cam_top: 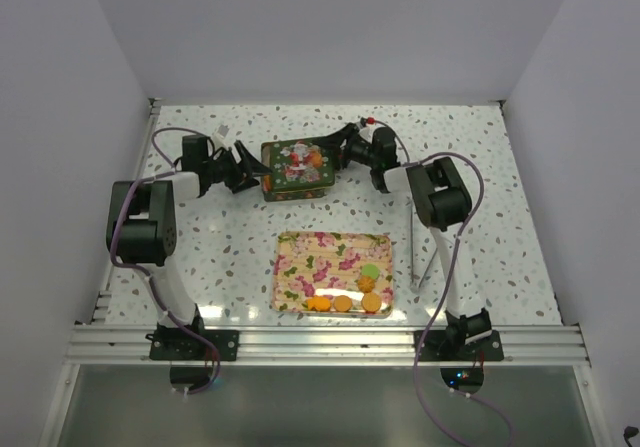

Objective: Pack the cookies

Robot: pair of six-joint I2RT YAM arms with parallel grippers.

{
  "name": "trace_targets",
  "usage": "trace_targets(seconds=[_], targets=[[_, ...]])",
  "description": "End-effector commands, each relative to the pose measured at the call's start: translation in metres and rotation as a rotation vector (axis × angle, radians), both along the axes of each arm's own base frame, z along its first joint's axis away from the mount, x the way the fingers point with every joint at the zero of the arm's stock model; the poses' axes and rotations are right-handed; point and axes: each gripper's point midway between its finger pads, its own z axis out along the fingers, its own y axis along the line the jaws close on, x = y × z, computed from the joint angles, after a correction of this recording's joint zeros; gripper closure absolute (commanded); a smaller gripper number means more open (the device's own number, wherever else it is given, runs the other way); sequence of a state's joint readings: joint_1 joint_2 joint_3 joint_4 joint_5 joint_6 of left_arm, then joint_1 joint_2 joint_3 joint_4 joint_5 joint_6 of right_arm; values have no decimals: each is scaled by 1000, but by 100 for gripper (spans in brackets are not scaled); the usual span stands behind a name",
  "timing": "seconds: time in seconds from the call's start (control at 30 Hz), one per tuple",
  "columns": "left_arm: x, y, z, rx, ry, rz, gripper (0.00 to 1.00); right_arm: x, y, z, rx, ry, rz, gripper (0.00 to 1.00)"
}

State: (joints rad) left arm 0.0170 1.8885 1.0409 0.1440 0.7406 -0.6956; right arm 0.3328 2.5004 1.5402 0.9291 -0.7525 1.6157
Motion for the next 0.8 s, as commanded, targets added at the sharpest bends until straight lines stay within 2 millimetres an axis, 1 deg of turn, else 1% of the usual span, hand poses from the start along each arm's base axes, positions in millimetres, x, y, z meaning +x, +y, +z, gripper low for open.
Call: trace_targets(seconds=[0.0, 0.1, 0.13, 0.2, 0.23, 0.27, 0.3, 0.33, 0.37, 0.47, 0.5, 0.53, 0.6, 0.63, 0.67, 0.7, 0.73, 0.77], targets=[[8, -3, 8, -13, -55, -16, 26, -13, 0, -4, -94, -1, 43, 46], [9, -4, 7, -15, -59, -18, 26, -15, -2, -5, -134, 12, 62, 44], [9, -4, 6, -15, -57, -18, 26, -18, -3, -13, -169, 33, 70, 44], [9, -5, 6, -17, -59, -20, 27, -18, -5, -13, -210, 38, 74, 44], [9, -5, 5, -17, -57, -20, 27, -19, -6, -19, -255, 57, 84, 44], [9, -4, 4, -16, -56, -18, 27, -20, -6, -21, -276, 66, 89, 44], [9, -4, 4, -16, -56, -18, 27, -20, -7, -15, -282, 57, 90, 44], [9, -4, 4, -17, -56, -19, 27, -23, -9, -19, -310, 71, 97, 44], [10, -4, 3, -15, -57, -18, 27, -24, -10, -16, -328, 74, 103, 44], [9, -5, 0, -15, -53, -22, 27, -28, -15, -24, -416, 97, 129, 44], [10, -4, 0, -16, -54, -19, 27, -26, -15, -21, -426, 85, 134, 44], [10, -4, -1, -16, -54, -19, 27, -31, -17, -27, -449, 112, 148, 44], [11, -5, -1, -21, -53, -19, 27, -28, -18, -25, -465, 111, 149, 44], [11, -4, -1, -22, -55, -19, 27, -33, -20, -30, -487, 135, 164, 44], [12, -4, -2, -23, -52, -18, 27, -33, -21, -31, -501, 140, 167, 44], [12, -4, -2, -22, -52, -17, 27, -30, -21, -24, -510, 128, 169, 44], [12, -4, -2, -22, -54, -17, 27, -36, -23, -30, -539, 156, 187, 44], [12, -4, -2, -24, -54, -17, 27, -36, -25, -28, -548, 157, 192, 44]])
